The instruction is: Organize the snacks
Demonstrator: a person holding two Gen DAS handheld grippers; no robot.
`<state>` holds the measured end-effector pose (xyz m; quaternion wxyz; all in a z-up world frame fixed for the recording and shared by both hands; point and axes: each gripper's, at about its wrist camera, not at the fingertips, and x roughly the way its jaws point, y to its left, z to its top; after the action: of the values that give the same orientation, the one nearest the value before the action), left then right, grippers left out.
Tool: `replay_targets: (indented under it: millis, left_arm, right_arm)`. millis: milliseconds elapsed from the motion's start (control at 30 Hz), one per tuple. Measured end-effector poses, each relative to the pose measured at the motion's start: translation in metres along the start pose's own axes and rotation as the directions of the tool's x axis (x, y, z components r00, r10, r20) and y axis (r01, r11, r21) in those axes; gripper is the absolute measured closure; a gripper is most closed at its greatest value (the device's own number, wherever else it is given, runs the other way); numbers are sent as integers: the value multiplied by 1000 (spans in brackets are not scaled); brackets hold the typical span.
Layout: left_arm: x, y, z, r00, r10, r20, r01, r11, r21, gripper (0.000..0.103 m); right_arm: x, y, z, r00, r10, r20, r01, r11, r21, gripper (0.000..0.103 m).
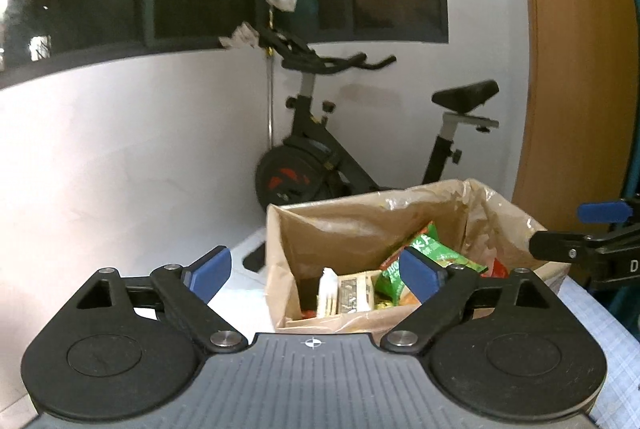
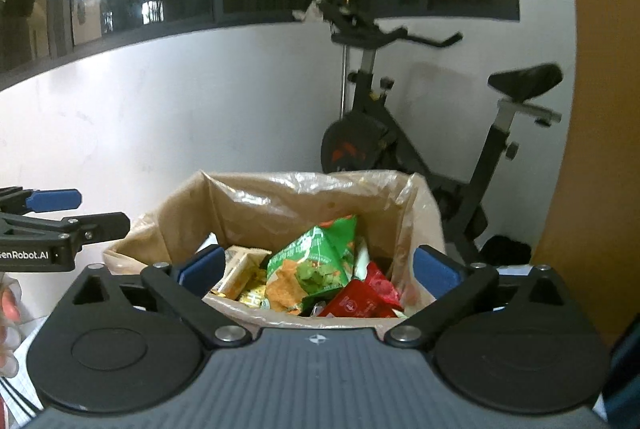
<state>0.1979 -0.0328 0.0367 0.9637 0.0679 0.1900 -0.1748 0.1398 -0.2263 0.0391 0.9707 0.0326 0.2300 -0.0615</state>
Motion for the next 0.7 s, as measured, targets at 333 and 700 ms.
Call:
replay_targets:
  millis: [333, 700]
  left_arm:
    - [-56, -9, 5, 999, 22, 42, -22, 1000, -2, 10]
    - [-66, -7, -5, 999, 41, 34, -39, 998, -57, 10]
  right_arm:
    - [-63, 11, -6, 995, -50, 83, 50, 999, 5, 0]
    - [-84, 11, -9, 995, -54, 87, 52, 998, 16, 0]
